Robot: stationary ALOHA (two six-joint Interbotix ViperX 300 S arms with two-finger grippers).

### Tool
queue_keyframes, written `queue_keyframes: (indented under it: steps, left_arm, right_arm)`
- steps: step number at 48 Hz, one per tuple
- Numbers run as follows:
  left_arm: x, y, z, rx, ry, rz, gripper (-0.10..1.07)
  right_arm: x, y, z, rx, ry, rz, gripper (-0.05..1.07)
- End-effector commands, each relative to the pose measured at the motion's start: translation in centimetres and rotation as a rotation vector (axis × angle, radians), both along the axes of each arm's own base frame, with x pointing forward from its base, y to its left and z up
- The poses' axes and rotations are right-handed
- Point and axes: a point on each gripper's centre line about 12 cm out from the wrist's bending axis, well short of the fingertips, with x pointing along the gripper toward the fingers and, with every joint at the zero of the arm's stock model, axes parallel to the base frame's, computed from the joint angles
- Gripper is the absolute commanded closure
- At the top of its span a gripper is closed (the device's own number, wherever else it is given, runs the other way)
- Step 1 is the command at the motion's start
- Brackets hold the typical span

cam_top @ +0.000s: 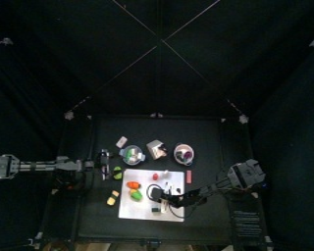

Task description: Place sushi into pot

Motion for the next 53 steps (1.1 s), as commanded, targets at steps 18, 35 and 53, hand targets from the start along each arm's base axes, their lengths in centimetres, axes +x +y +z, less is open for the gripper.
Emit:
queue_keyframes:
  steps: [18, 35, 53]
  left_arm:
    - [0.2, 0.1, 0.4, 0.005, -0.013, 0.002, 0.00]
    - [0.2, 0.1, 0.4, 0.005, -0.012, 0.002, 0.00]
    - [0.1, 0.1, 0.3, 0.005, -0.010, 0.003, 0.00]
  right_arm:
    - [-6.2, -9.7, 8.6, -0.110, -0.015, -0.399, 0.46]
    - [-11.0, -18.3, 5.3, -0.144, 0.104, -0.646, 0.46]
    - [-12.3, -21.8, 2.2, -0.073, 0.101, -0.678, 0.45]
